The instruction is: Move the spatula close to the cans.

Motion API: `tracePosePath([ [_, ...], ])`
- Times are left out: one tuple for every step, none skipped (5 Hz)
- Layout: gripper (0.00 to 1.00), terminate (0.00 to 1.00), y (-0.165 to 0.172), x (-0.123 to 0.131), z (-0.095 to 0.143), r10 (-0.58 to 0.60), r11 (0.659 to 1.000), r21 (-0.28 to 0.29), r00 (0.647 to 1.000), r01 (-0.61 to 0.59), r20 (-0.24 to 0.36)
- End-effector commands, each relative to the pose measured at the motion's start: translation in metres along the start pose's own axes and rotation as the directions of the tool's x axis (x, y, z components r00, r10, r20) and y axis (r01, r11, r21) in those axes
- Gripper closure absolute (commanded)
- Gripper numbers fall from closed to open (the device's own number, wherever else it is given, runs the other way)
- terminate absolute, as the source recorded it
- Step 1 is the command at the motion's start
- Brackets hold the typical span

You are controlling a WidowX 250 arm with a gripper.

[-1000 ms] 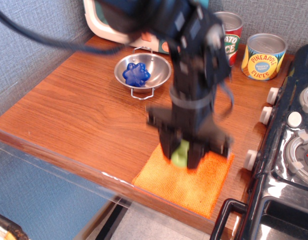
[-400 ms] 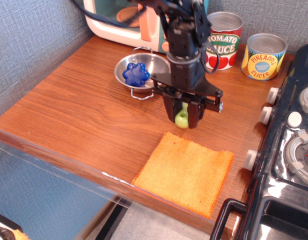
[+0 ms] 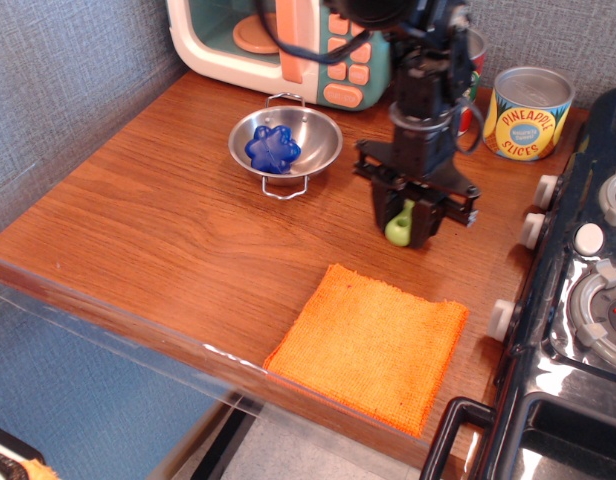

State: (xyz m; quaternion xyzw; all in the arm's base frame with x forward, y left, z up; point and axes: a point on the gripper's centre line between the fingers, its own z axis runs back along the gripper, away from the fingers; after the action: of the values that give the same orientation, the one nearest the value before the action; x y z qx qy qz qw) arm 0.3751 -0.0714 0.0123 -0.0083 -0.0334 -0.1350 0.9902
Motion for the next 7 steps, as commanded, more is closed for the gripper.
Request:
tracePosePath([
  [1.0,0.0,-0.004,0.016,0.014,-0.06,0.997,0.047,0.998,0.059,0.033],
  [0.0,0.0,-0.006,0.01,0.019,0.003,0.999,0.052,1.0,-0.004,0.024],
  [0.0,0.0,-0.006,0.006,0.029,0.041,0.999,0.024,0.997,-0.043,0.061],
  [0.0,0.0,-0.005,0.0,0.058,0.059,0.998,0.013,0.989,-0.062,0.138],
  [0.0,0.0,-0.008,-0.014,0.09,0.052,0.998,0.021,0.977,-0.058,0.206],
  [0.0,0.0,-0.011,-0.043,0.113,0.099,0.994,0.01,0.969,-0.104,0.225],
  [0.0,0.0,-0.013,-0.068,0.114,0.138,0.99,-0.004,0.967,-0.14,0.216],
])
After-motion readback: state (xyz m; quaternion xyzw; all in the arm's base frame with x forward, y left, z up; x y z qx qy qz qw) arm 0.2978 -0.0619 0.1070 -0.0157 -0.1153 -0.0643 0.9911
